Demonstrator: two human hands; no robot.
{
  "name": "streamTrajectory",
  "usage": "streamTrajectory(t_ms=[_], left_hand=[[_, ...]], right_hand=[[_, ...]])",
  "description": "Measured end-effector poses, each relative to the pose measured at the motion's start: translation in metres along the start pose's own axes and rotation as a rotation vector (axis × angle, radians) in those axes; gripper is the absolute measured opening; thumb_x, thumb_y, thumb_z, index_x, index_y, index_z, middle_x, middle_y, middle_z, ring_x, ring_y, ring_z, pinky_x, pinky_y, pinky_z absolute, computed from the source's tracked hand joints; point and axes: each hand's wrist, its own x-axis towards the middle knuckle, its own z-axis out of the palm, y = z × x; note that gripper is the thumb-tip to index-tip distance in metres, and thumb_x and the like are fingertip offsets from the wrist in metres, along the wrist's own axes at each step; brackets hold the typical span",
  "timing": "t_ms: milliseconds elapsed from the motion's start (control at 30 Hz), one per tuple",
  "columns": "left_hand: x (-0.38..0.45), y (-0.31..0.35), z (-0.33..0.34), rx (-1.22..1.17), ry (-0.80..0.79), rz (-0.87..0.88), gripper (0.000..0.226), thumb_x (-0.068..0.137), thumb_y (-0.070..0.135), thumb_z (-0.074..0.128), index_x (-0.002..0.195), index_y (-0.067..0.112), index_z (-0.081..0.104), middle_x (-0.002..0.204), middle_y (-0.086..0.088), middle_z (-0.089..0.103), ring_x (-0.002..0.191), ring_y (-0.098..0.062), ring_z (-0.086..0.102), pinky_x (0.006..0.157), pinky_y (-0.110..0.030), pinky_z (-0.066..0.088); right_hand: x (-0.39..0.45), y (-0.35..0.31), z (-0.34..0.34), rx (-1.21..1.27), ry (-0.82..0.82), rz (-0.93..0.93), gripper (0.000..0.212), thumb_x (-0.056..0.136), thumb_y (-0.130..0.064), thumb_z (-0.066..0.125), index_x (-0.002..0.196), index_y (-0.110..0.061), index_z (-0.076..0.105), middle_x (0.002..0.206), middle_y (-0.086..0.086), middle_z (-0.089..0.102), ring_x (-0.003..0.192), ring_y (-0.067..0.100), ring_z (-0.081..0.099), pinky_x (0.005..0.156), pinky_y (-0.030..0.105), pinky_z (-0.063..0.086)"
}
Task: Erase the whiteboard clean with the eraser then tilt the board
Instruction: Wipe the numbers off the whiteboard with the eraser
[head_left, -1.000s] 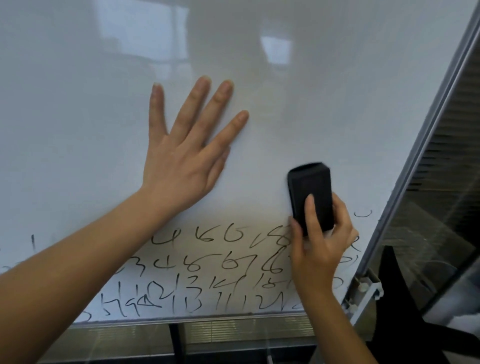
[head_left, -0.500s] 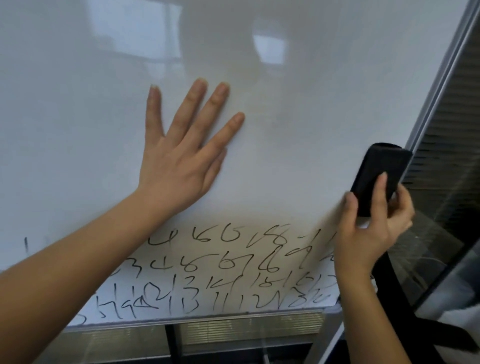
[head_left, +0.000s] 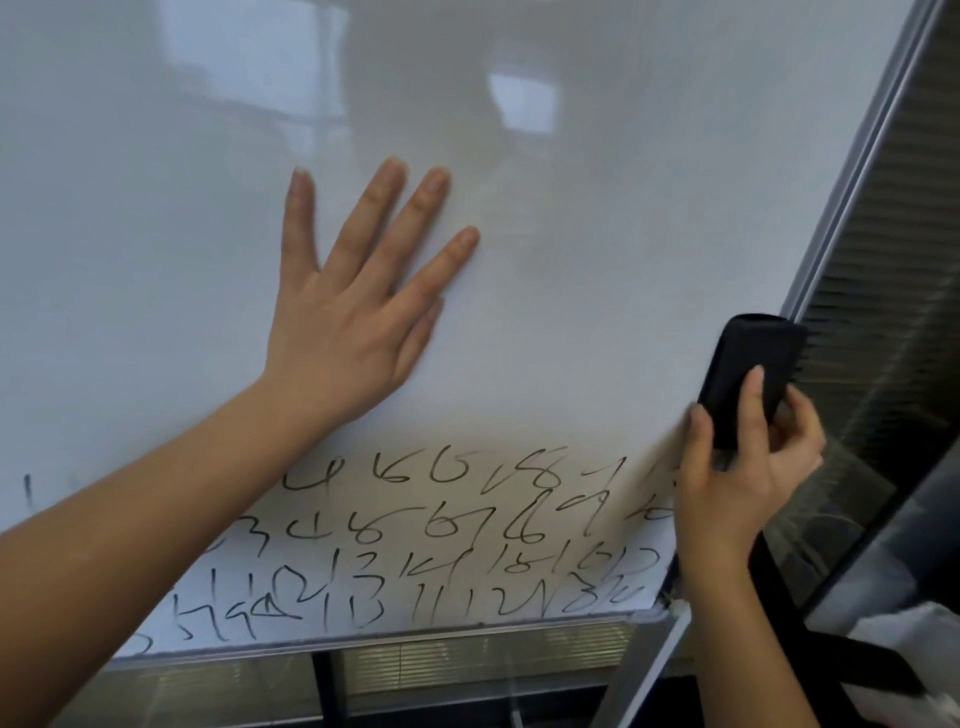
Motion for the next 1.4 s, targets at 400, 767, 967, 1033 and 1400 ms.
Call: streamTrajectory(t_ms=[400,767,967,1033,1400], left_hand=[[-0.001,0.000,0.000,0.002,0.000,-0.002,0.048,0.101,0.021,0.044,0.148,0.015,0.041,0.154,-0.018,0.034,0.142,-0.038,0.031,0.107,-0.071,0.017],[0.000,0.000,-0.001,-0.006,-0.011,0.004,0.048,0.102,0.023,0.043,0.149,0.016,0.039,0.155,-0.017,0.032,0.143,-0.038,0.029,0.108,-0.070,0.015],[-0.002,0.000,0.001,-0.007,0.000,0.004,0.049,0.101,0.022,0.044,0.149,0.016,0.040,0.155,-0.017,0.032,0.143,-0.038,0.029,0.109,-0.070,0.015],[-0.002,-0.001,0.000,-0.007,0.003,0.003,0.048,0.101,0.022,0.045,0.148,0.016,0.041,0.154,-0.017,0.033,0.143,-0.038,0.029,0.109,-0.070,0.015],[-0.004,-0.004,-0.005,-0.006,-0.011,0.009,0.046,0.102,0.023,0.043,0.147,0.016,0.042,0.152,-0.017,0.037,0.142,-0.038,0.032,0.109,-0.068,0.018]], right_hand=[[-0.051,-0.063,0.025,0.156,-0.038,0.078,0.053,0.086,-0.008,0.067,0.136,-0.016,0.048,0.134,0.023,0.039,0.116,0.038,0.040,0.103,0.021,0.034],[-0.088,-0.105,0.045,0.145,-0.220,-0.380,0.061,0.079,-0.003,0.076,0.129,-0.026,0.049,0.133,0.015,0.038,0.112,0.031,0.041,0.089,0.040,0.047],[-0.056,-0.074,0.030,0.130,-0.130,-0.128,0.046,0.087,-0.016,0.061,0.132,-0.018,0.048,0.131,0.026,0.044,0.110,0.033,0.039,0.097,0.017,0.030],[-0.049,-0.062,0.025,0.122,-0.088,-0.047,0.045,0.088,-0.015,0.062,0.132,-0.015,0.052,0.130,0.029,0.043,0.112,0.036,0.040,0.101,0.014,0.029],[-0.056,-0.069,0.008,0.142,-0.059,0.010,0.050,0.088,-0.011,0.062,0.135,-0.002,0.046,0.128,0.029,0.043,0.119,0.017,0.037,0.103,0.013,0.031]])
